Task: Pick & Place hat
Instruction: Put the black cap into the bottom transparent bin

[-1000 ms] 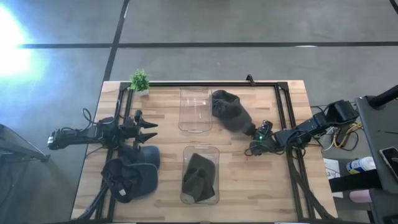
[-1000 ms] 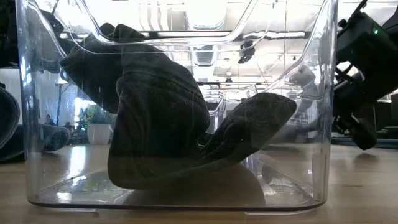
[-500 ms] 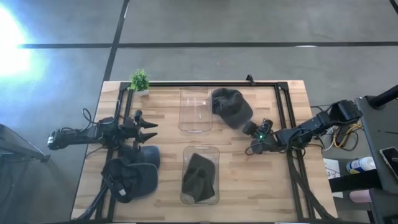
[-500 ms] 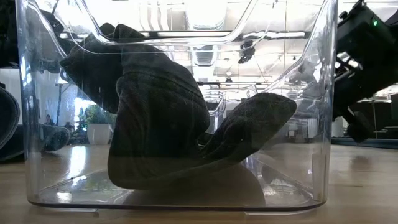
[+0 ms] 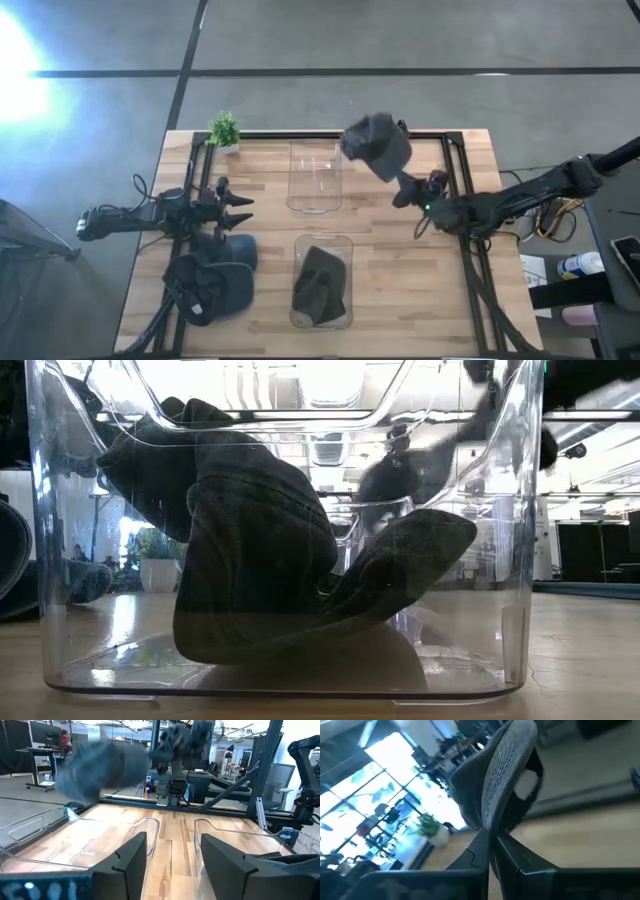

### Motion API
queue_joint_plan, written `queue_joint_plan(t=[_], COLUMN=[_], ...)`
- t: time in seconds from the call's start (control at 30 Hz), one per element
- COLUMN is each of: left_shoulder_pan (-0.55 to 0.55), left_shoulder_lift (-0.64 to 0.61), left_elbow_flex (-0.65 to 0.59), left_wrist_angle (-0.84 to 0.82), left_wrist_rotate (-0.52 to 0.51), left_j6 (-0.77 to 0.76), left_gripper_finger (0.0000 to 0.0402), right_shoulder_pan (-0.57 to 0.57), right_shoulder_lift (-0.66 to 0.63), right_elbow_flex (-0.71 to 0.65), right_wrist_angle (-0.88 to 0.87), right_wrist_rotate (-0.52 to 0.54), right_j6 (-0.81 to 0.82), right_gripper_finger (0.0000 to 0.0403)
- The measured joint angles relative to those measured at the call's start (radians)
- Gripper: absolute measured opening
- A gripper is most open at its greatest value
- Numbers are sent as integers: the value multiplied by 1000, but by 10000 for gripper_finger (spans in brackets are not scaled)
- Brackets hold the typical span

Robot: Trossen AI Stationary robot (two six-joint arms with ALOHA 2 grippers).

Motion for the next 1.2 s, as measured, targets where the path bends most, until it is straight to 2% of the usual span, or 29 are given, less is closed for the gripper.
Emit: queue_joint_plan(t=[0.07, 0.2, 0.27, 0.4, 0.47, 0.6, 0.9, 1.0, 1.2], left_shoulder_pan=[0, 0, 0, 0, 0, 0, 0, 0, 0], left_shoulder_lift=[0, 0, 0, 0, 0, 0, 0, 0, 0], left_elbow_flex=[0, 0, 0, 0, 0, 0, 0, 0, 0], left_wrist_angle=[0, 0, 0, 0, 0, 0, 0, 0, 0], left_wrist_rotate=[0, 0, 0, 0, 0, 0, 0, 0, 0], left_j6=[0, 0, 0, 0, 0, 0, 0, 0, 0], left_gripper_finger=[181, 181, 181, 181, 181, 181, 181, 181, 181], right_shoulder_pan=[5, 6, 6, 6, 6, 6, 6, 7, -31], right_shoulder_lift=[-29, -63, -68, -42, -21, 17, 201, 279, 412], right_elbow_flex=[58, 170, 234, 360, 404, 453, 591, 646, 732], right_wrist_angle=[-1, -45, -160, -482, -575, -560, -564, -618, -676], right_wrist_rotate=[-26, -214, -336, -592, -738, -1005, -1396, -1480, -1490], right_j6=[-104, -228, -226, -116, -82, -74, 19, 34, 101], right_gripper_finger=[11, 11, 11, 11, 11, 11, 11, 11, 11])
